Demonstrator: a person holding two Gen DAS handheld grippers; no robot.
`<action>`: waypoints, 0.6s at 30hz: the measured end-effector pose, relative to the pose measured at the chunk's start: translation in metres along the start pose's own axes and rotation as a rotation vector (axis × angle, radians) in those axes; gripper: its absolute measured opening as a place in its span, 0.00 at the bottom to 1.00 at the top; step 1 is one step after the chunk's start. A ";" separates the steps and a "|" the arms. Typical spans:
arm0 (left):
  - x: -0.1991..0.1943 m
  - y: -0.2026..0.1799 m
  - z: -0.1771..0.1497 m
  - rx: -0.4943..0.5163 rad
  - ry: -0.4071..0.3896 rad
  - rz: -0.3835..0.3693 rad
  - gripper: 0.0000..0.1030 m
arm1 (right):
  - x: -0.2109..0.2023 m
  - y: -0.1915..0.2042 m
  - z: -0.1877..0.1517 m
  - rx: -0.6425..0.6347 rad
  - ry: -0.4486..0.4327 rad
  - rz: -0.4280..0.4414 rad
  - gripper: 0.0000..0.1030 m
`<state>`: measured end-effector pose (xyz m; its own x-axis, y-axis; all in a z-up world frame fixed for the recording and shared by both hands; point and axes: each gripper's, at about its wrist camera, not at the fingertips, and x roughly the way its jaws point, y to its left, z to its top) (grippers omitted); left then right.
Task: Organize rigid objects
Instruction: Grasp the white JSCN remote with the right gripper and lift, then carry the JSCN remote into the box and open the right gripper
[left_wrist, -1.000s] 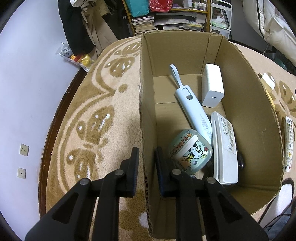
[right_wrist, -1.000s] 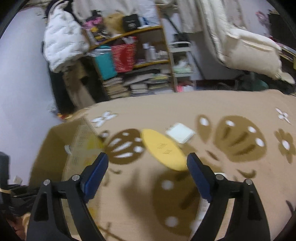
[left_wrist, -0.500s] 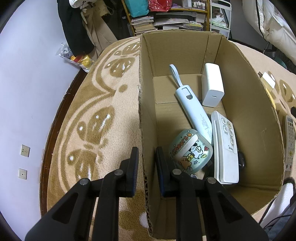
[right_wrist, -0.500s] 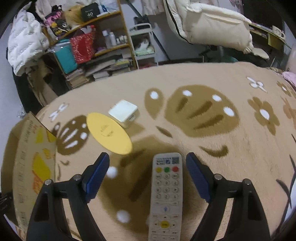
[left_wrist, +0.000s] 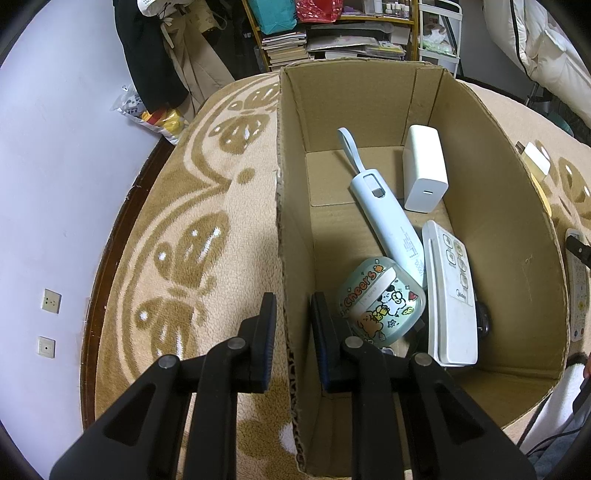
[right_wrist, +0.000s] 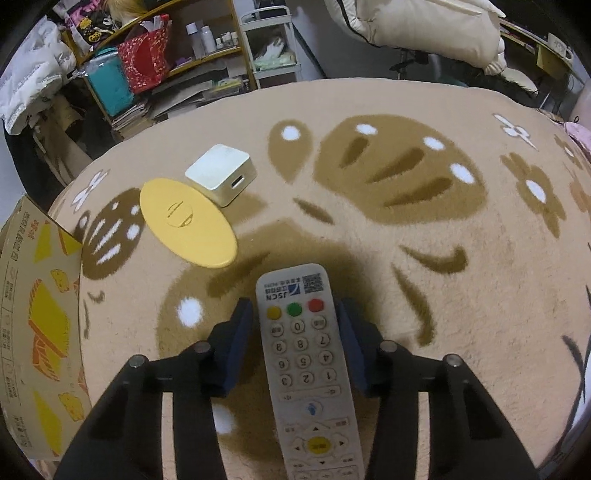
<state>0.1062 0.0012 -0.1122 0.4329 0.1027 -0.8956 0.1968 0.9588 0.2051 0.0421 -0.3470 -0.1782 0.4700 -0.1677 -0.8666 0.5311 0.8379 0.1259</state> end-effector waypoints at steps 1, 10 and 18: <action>0.000 0.000 0.000 0.001 0.000 0.000 0.19 | 0.000 0.001 0.000 -0.007 0.000 -0.004 0.46; 0.001 0.002 0.000 0.000 0.000 -0.002 0.19 | -0.006 0.022 0.000 -0.080 -0.032 -0.029 0.44; 0.001 0.002 0.000 0.003 0.000 0.000 0.19 | -0.041 0.054 0.010 -0.139 -0.124 0.092 0.43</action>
<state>0.1069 0.0028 -0.1123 0.4332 0.1026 -0.8954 0.1993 0.9580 0.2062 0.0586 -0.3000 -0.1307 0.5999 -0.1421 -0.7873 0.3831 0.9150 0.1268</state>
